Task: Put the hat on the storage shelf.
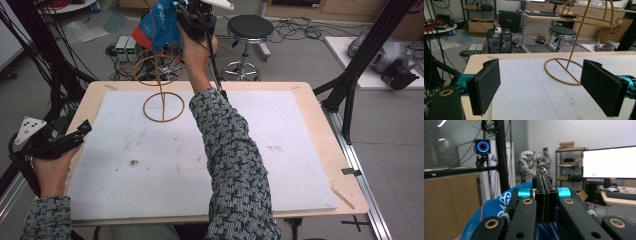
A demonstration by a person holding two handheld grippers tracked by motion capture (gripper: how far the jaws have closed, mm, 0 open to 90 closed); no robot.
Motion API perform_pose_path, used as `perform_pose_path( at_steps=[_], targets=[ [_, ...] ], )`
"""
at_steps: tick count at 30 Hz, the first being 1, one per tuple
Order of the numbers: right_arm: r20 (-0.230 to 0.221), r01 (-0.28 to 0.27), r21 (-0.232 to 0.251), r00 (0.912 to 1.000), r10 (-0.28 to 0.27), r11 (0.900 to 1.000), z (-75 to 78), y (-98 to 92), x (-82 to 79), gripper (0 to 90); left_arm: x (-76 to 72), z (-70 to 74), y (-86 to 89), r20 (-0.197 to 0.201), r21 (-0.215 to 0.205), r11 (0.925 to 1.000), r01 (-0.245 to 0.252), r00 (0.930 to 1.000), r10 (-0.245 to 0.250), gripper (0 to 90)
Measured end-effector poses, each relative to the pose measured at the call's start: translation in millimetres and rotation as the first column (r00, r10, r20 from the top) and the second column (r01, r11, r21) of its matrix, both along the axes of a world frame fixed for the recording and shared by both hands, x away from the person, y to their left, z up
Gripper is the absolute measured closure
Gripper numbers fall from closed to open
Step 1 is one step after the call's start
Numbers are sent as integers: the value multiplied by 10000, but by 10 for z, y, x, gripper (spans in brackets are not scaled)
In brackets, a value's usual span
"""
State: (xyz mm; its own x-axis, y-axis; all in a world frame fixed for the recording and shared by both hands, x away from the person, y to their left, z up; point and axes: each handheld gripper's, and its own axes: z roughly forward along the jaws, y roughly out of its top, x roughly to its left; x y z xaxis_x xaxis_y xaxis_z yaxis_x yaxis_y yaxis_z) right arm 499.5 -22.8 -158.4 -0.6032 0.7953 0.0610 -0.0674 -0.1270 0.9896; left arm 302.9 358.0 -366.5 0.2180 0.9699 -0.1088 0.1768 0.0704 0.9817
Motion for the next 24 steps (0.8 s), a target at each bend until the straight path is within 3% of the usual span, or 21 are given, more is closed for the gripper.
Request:
perform_pose_path(
  at_steps=[8,24],
  targets=[
    [-228,-459,-262,9987,453,9986,-67,36,2,900,5,-1,-13,-3,11,10000,31,10000,-31,167],
    [-850,-1098,-1174,9913,1002,9870,-413,193,-2,900,6,-3,0,-7,17,10000,-10,10000,10,167]
  ],
)
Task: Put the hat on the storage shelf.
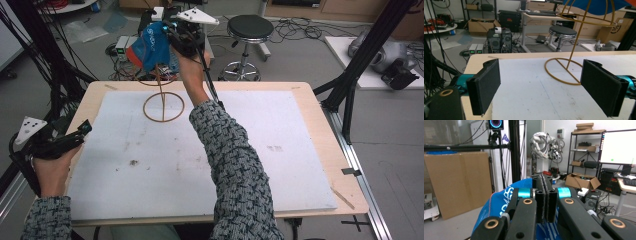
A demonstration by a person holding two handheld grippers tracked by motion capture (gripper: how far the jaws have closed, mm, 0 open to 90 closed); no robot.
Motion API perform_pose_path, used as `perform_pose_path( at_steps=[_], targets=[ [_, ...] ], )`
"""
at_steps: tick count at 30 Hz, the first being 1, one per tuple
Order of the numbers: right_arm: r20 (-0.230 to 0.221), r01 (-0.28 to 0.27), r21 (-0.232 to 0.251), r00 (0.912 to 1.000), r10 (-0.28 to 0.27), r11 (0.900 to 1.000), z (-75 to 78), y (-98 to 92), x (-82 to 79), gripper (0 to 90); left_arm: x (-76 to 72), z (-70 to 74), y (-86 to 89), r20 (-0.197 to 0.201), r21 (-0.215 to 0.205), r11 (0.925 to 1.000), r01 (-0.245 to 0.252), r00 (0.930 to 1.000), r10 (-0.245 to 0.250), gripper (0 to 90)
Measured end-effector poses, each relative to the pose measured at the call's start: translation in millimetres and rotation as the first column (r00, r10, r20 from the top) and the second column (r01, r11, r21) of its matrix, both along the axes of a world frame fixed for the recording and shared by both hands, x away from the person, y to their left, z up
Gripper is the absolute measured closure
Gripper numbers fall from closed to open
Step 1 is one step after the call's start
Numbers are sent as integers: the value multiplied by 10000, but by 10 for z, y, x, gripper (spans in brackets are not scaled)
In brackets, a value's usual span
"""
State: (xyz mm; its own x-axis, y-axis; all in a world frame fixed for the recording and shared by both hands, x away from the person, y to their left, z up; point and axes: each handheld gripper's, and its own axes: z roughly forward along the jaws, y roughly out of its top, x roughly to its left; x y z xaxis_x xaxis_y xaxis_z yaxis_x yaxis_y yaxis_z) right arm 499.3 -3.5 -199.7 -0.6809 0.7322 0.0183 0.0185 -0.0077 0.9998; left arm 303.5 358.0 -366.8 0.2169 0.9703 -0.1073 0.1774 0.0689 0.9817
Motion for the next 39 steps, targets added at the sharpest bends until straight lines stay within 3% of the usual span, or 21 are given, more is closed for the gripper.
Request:
perform_pose_path(
  at_steps=[12,25,39],
  targets=[
    [-150,-508,-628,9986,499,9967,-147,209,-77,900,-1,2,0,4,-27,10000,19,10000,-19,167],
    [-334,-888,-562,9956,870,9945,-187,297,-156,900,4,-4,-4,-20,-60,10000,31,10000,-31,168],
    [-699,-1124,-692,9917,1076,9912,-336,380,-195,898,12,-12,-6,-65,-72,10000,62,10000,-63,169]
  ],
)
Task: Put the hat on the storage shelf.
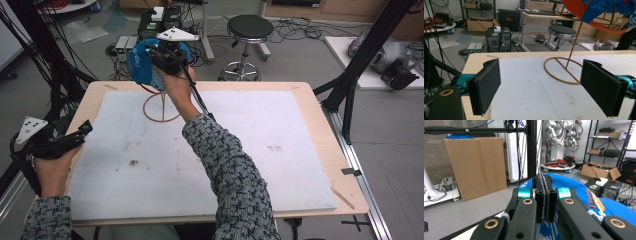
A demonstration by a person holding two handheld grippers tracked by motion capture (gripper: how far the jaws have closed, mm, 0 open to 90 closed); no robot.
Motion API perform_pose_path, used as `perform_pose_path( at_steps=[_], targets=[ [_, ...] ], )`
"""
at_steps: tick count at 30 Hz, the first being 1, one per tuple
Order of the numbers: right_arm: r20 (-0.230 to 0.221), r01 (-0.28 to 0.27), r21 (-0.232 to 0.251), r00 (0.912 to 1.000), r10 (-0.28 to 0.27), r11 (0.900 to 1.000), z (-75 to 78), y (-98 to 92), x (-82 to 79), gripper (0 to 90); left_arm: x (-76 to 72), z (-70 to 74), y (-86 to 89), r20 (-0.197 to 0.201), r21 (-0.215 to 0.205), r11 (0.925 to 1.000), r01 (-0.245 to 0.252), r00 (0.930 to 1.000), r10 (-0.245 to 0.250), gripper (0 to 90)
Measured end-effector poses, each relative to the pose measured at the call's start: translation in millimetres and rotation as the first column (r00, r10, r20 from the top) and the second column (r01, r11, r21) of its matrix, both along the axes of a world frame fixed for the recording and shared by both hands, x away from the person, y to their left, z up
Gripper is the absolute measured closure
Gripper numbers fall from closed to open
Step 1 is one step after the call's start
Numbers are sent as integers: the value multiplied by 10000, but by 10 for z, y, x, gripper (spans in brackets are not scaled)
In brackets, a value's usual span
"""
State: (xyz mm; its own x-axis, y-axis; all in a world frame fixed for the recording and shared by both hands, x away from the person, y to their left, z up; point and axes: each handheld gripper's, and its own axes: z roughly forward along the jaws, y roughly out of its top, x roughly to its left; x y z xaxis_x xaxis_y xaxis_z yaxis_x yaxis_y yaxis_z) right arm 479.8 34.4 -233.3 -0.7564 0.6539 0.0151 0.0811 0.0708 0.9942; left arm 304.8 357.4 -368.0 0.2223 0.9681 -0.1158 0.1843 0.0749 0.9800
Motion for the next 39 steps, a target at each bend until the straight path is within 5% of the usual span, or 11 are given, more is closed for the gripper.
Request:
perform_pose_path(
  at_steps=[39],
  targets=[
    [-102,863,-683,9961,-872,9939,-243,224,254,879,18,-16,-12,-117,45,9998,199,9997,-198,171]
  ],
)
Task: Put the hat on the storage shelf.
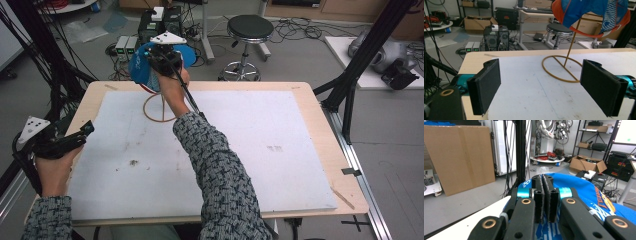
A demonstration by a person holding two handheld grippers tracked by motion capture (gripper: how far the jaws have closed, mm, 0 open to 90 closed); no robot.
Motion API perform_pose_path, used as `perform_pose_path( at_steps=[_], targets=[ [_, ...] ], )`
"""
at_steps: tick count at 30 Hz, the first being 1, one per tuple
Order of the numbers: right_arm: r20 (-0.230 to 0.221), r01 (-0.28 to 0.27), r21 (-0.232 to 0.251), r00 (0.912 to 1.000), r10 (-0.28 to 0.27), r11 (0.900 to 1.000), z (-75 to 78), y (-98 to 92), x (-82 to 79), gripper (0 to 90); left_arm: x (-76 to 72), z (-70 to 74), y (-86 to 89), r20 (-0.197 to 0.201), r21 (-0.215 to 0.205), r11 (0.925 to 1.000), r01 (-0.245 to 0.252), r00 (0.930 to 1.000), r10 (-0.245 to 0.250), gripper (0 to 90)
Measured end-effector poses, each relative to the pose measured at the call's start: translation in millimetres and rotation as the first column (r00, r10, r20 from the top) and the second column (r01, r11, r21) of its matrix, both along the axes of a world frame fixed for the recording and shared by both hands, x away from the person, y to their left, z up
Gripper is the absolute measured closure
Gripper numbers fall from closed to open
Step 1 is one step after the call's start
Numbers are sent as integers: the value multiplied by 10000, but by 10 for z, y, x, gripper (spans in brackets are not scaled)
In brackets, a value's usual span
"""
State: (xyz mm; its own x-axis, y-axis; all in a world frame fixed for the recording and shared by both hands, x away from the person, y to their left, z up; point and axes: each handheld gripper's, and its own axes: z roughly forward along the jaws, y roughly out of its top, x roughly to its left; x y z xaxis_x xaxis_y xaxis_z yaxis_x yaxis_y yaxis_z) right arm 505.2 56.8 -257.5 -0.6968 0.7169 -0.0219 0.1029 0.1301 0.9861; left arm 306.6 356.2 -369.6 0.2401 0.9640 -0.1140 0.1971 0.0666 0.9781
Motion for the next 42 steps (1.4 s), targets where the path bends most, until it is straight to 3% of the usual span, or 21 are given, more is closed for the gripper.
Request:
perform_pose_path(
  at_steps=[14,22,36,42],
  targets=[
    [17,-141,-177,9999,141,9997,-5,39,-31,807,-8,7,13,48,-56,10000,-9,10000,9,173],
    [-20,-103,11,9999,103,9999,15,-36,-35,728,-5,3,12,50,-64,10000,-6,10000,7,173],
    [273,394,227,9988,-400,9990,189,-392,-31,591,-6,2,12,39,-56,10000,-4,10000,4,174],
    [329,792,465,9962,-808,9958,276,-646,-32,469,-4,0,16,39,-73,10000,-35,10000,36,173]
  ],
)
